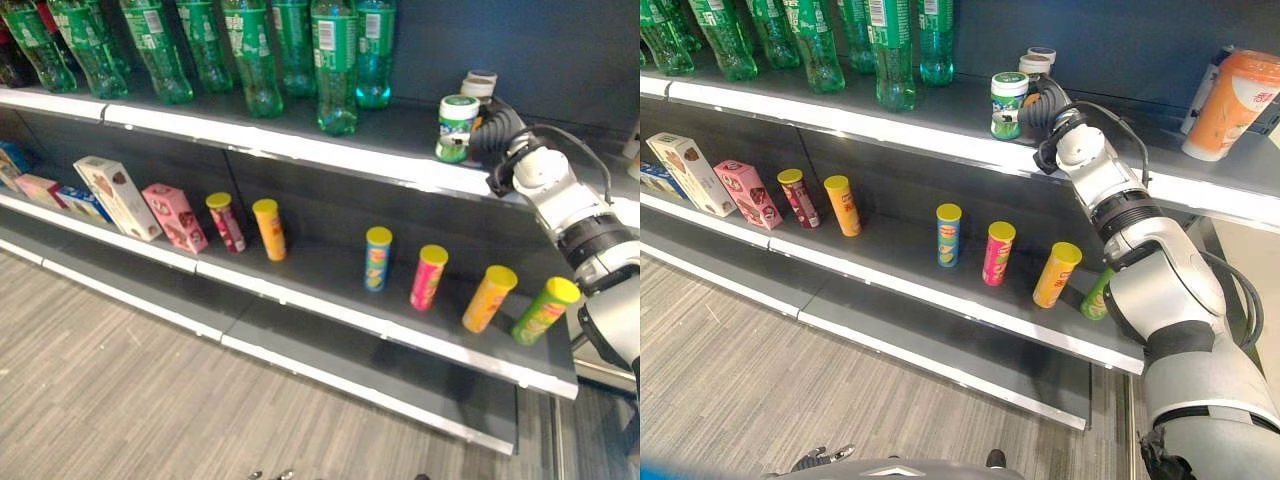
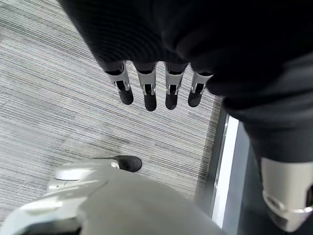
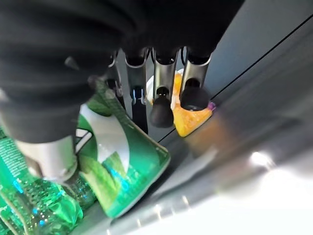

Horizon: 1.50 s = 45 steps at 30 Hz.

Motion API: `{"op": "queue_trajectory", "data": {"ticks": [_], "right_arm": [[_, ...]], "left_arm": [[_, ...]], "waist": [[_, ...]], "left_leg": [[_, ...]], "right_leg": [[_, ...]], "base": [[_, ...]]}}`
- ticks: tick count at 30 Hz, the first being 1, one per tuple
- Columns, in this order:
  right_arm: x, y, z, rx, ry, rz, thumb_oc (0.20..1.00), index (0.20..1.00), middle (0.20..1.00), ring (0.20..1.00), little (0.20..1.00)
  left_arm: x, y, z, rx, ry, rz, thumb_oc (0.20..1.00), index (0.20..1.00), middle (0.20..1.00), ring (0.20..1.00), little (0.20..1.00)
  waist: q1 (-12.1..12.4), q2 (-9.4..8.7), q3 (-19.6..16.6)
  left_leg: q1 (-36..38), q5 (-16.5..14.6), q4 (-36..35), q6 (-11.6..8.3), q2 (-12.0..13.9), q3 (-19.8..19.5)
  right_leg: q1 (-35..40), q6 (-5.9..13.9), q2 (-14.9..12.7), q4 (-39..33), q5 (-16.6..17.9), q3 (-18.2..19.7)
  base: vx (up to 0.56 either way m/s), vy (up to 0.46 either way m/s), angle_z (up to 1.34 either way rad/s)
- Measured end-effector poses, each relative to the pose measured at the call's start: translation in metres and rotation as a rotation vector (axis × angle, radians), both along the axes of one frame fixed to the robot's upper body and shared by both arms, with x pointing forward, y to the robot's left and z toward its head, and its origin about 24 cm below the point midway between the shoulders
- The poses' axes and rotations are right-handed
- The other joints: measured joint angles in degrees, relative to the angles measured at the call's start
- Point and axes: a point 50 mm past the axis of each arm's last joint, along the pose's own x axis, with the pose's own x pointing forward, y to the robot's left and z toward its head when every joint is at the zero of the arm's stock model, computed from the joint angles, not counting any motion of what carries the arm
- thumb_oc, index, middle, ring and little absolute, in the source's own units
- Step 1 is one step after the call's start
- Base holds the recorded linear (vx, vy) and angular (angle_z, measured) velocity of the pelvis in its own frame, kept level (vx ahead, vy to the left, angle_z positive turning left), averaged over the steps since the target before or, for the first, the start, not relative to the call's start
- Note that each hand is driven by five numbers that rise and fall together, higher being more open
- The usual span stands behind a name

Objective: Put the goods on the table back onto the shelves and tidy them up.

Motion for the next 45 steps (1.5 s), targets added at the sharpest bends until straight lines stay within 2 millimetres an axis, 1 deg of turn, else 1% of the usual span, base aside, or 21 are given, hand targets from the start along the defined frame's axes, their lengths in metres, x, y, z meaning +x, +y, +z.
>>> {"op": "queue_trajectory", "data": {"ticks": [15,16,17,20,22,23,24,26,27,29,30,32,33,34,36,38,40,41,42,43,45], "right_arm": [[0.0,-0.001,0.003,-0.004,-0.005,0.001,0.2,0.2,0.2,0.2,0.2],[0.0,-0.001,0.003,-0.004,-0.005,0.001,0.526,0.526,0.526,0.526,0.526],[0.0,-0.001,0.003,-0.004,-0.006,0.002,1.0,1.0,1.0,1.0,1.0],[-0.002,-0.002,0.009,-0.01,-0.025,0.004,1.0,1.0,1.0,1.0,1.0],[-0.004,-0.014,0.022,-0.028,-0.057,-0.029,1.0,1.0,1.0,1.0,1.0],[-0.008,-0.022,0.032,-0.061,-0.085,-0.05,1.0,1.0,1.0,1.0,1.0],[-0.016,-0.031,0.049,-0.106,-0.146,-0.063,1.0,1.0,1.0,1.0,1.0],[-0.026,-0.037,0.069,-0.137,-0.223,-0.077,1.0,1.0,1.0,1.0,1.0],[-0.037,-0.037,0.086,-0.172,-0.293,-0.054,1.0,1.0,1.0,1.0,1.0],[-0.059,-0.034,0.108,-0.21,-0.423,-0.011,1.0,1.0,1.0,1.0,1.0],[-0.079,-0.031,0.117,-0.243,-0.494,0.039,1.0,1.0,1.0,1.0,1.0],[-0.128,-0.008,0.131,-0.249,-0.708,0.225,1.0,1.0,1.0,1.0,1.0],[-0.158,-0.015,0.122,-0.248,-0.768,0.267,1.0,1.0,1.0,1.0,1.0],[-0.173,-0.011,0.109,-0.255,-0.774,0.327,1.0,1.0,1.0,1.0,1.0],[-0.187,-0.001,0.088,-0.267,-0.741,0.425,1.0,1.0,1.0,1.0,1.0],[-0.185,0.001,0.078,-0.28,-0.69,0.448,1.0,1.0,1.0,1.0,1.0],[-0.185,0.007,0.071,-0.37,-0.653,0.472,1.0,1.0,1.0,1.0,1.0],[-0.183,0.008,0.065,-0.4,-0.627,0.478,1.0,1.0,1.0,1.0,1.0],[-0.182,0.005,0.058,-0.394,-0.597,0.471,1.0,1.0,1.0,1.0,1.0],[-0.182,-0.003,0.046,-0.341,-0.57,0.445,1.0,1.0,1.0,1.0,1.0],[-0.181,-0.011,0.025,-0.275,-0.5,0.421,1.0,1.0,1.0,1.0,1.0]], "left_arm": [[0.002,0.0,0.0,0.0,-0.004,-0.001,1.0,1.0,1.0,1.0,1.0],[0.002,0.0,0.0,0.0,-0.004,-0.001,1.0,1.0,1.0,1.0,1.0],[0.002,0.0,0.0,0.0,-0.004,-0.001,1.0,1.0,1.0,1.0,1.0],[0.002,0.001,0.0,0.001,-0.005,-0.001,1.0,1.0,1.0,1.0,1.0],[0.002,0.001,0.0,0.002,-0.004,0.0,1.0,1.0,1.0,1.0,1.0],[0.002,0.001,0.0,0.003,-0.004,0.001,1.0,1.0,1.0,1.0,1.0],[0.001,0.001,0.0,0.004,-0.002,0.002,1.0,1.0,1.0,1.0,1.0],[0.002,0.002,0.001,0.004,-0.004,0.008,1.0,1.0,1.0,1.0,1.0],[0.002,0.004,0.001,0.006,-0.007,0.03,1.0,1.0,1.0,1.0,1.0],[0.003,0.007,0.002,0.015,-0.014,0.061,1.0,1.0,1.0,1.0,1.0],[0.005,0.008,0.002,0.015,-0.023,0.087,1.0,1.0,1.0,1.0,1.0],[0.001,0.01,0.002,0.027,-0.015,0.112,1.0,1.0,1.0,1.0,1.0],[0.005,0.013,0.004,0.04,-0.031,0.108,1.0,1.0,1.0,1.0,1.0],[0.0,0.013,0.003,0.044,-0.012,0.114,1.0,1.0,1.0,1.0,1.0],[-0.008,0.012,0.001,0.056,0.019,0.068,1.0,1.0,1.0,1.0,1.0],[0.001,0.009,0.002,0.059,0.008,0.004,1.0,1.0,1.0,1.0,1.0],[0.019,0.007,0.005,0.067,-0.022,-0.083,1.0,1.0,1.0,1.0,1.0],[0.029,0.007,0.007,0.071,-0.049,-0.107,1.0,1.0,1.0,1.0,1.0],[0.039,0.006,0.01,0.074,-0.08,-0.132,1.0,1.0,1.0,1.0,1.0],[0.048,0.005,0.014,0.078,-0.117,-0.164,1.0,1.0,1.0,1.0,1.0],[0.052,0.005,0.016,0.075,-0.138,-0.174,1.0,1.0,1.0,1.0,1.0]], "waist": [[-0.22,0.04,0.27],[-0.22,0.01,0.33],[-0.22,-0.01,0.39],[-0.18,-0.16,0.68],[-0.22,-0.17,1.11],[-0.21,-0.1,1.33],[-0.38,0.01,1.77],[-1.69,0.03,1.95],[-2.34,0.15,2.07],[-3.59,0.13,2.15],[-3.97,0.21,2.21],[-6.08,0.61,2.84],[-6.85,0.32,3.01],[-8.02,0.34,3.11],[-10.21,0.36,3.17],[-12.28,0.03,2.67],[-12.78,-0.89,2.68],[-13.83,-1.71,2.7],[-15.05,-2.51,2.33],[-15.11,-3.51,2.26],[-15.9,-4.59,2.63]], "left_leg": [[0.0,-0.04,0.0,-0.03,0.03,1.07],[0.0,-0.04,0.0,-0.03,0.03,1.07],[-0.01,-0.04,-0.01,-0.03,0.03,1.08],[-0.11,-0.04,-0.01,-0.03,0.03,1.14],[-0.12,-0.03,0.0,-0.03,-0.01,1.13],[-0.14,-0.02,0.0,-0.03,-0.03,1.11],[0.01,0.23,0.01,-0.18,-0.01,1.32],[0.08,0.22,0.25,-0.24,-0.01,1.42],[0.08,0.18,0.22,-0.29,-0.02,1.49],[0.86,-0.07,0.22,-0.3,0.03,2.75],[1.0,-0.29,0.19,-0.22,0.02,2.93],[2.15,-0.89,0.09,0.11,0.03,4.8],[2.72,-1.22,-0.08,-0.27,0.04,4.97],[3.01,-1.59,-0.15,-0.31,0.0,5.99],[2.79,-1.95,-0.15,-0.26,-0.34,8.73],[3.15,-2.17,-0.14,0.07,-1.05,10.02],[2.87,-1.98,-0.15,0.69,-1.86,12.12],[3.0,-1.95,-0.15,0.73,-2.16,12.58],[3.09,-1.98,-0.11,0.72,-2.7,13.28],[3.0,-2.09,-0.15,1.09,-2.89,14.62],[2.98,-2.5,-0.14,1.66,-3.0,18.54]], "right_leg": [[-0.53,0.01,0.03,-0.01,0.03,0.91],[-0.53,0.01,0.03,-0.01,0.03,0.92],[-0.54,0.01,0.03,-0.01,0.03,0.93],[-0.69,0.01,0.02,-0.01,0.03,0.97],[-0.91,0.0,0.02,0.0,0.03,0.95],[-0.97,0.01,0.02,-0.01,0.03,0.93],[-0.92,0.1,0.04,0.0,0.03,1.04],[-0.88,0.27,0.08,0.0,0.24,1.1],[-0.91,0.27,0.16,0.01,0.26,1.08],[-0.8,0.27,0.52,0.03,0.25,2.13],[-0.79,0.33,0.57,0.04,0.2,2.33],[-0.46,0.37,0.56,0.01,0.18,3.7],[-0.14,0.48,0.65,0.08,0.11,3.92],[-0.35,1.07,0.51,0.01,-0.4,4.61],[-2.07,1.13,0.32,0.03,0.09,7.12],[-2.68,1.73,0.05,0.05,0.77,7.59],[-4.02,2.37,-0.29,0.32,1.99,9.97],[-4.19,2.61,-0.53,0.32,2.2,10.59],[-4.73,3.02,-0.65,0.37,2.53,11.19],[-5.81,3.47,-0.64,0.89,3.63,12.75],[-8.81,4.77,-0.06,1.81,6.95,13.92]], "base": [[0.0,-0.001,-0.03],[0.0,0.0,0.0],[0.0,0.0,0.0],[0.0,0.0,0.0],[0.0,0.0,0.0],[0.0,0.0,0.0],[0.01,0.026,-0.03],[0.01,0.034,-0.02],[0.02,0.054,-0.05],[0.02,0.06,-0.18],[0.01,0.043,-0.26],[0.0,0.068,-0.34],[-0.01,0.113,-0.37],[0.01,0.097,-0.4],[-0.02,0.139,-0.67],[-0.04,0.181,-0.43],[-0.06,0.164,-0.44],[-0.05,0.171,-0.32],[-0.05,0.146,-0.4],[-0.06,0.092,-0.69],[-0.09,0.054,-1.08]]}}
